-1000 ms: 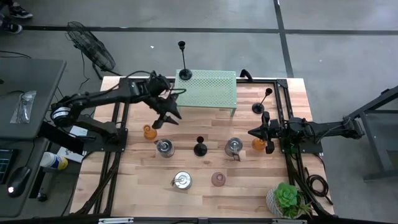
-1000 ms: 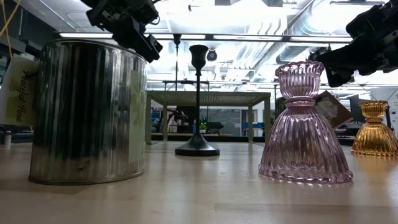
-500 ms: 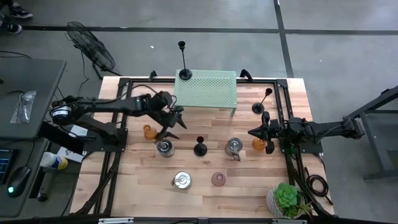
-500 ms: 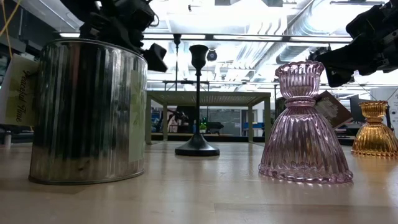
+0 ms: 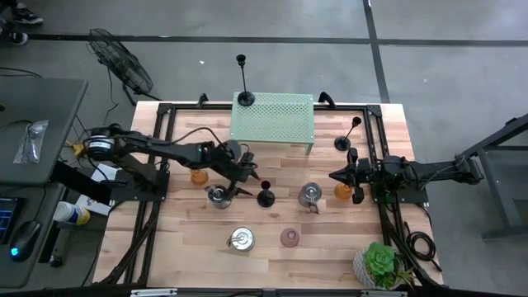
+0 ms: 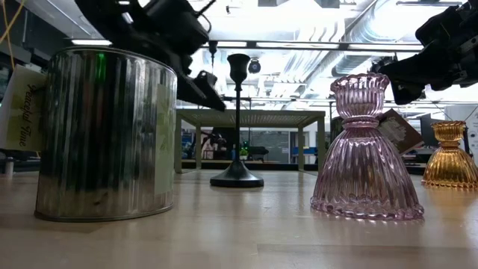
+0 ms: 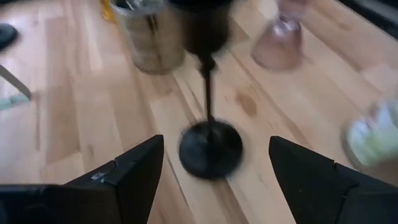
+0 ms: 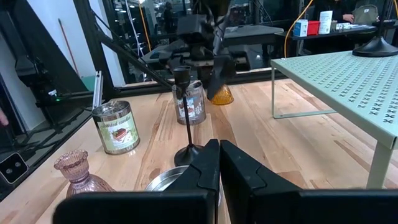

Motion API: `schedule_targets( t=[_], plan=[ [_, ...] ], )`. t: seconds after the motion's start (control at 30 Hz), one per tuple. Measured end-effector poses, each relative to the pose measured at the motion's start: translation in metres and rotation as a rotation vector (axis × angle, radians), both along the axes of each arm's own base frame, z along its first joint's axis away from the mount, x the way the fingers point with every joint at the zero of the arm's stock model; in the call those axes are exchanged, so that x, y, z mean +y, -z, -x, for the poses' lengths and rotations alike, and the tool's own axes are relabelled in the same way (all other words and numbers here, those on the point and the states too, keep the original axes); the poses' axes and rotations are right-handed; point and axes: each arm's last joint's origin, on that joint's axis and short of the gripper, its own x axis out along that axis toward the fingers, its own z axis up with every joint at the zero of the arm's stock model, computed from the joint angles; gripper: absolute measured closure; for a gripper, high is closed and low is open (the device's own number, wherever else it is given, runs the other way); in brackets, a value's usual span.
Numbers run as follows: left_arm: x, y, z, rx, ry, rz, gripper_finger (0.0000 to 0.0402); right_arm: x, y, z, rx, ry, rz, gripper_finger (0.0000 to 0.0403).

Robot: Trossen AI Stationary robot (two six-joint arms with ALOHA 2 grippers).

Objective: Pick & Place candle stick holders
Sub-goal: Put the left black candle holder on the shelf

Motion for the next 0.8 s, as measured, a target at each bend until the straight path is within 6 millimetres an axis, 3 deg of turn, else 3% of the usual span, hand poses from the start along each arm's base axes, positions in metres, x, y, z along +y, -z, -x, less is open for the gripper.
schedule_targets(
  t=[0.3, 0.8],
  plan=[
    [0.001, 0.012, -0.016, -0.046, -0.057, 0.071, 0.0114, 0.000, 0.000, 0.000, 0.000, 0.000, 0.000, 0.0399],
    [-0.027, 0.016, -0.024, -0.079, -0.052, 0.068, 0.0122, 0.000, 0.000, 0.000, 0.000, 0.000, 0.000, 0.0399]
  ],
)
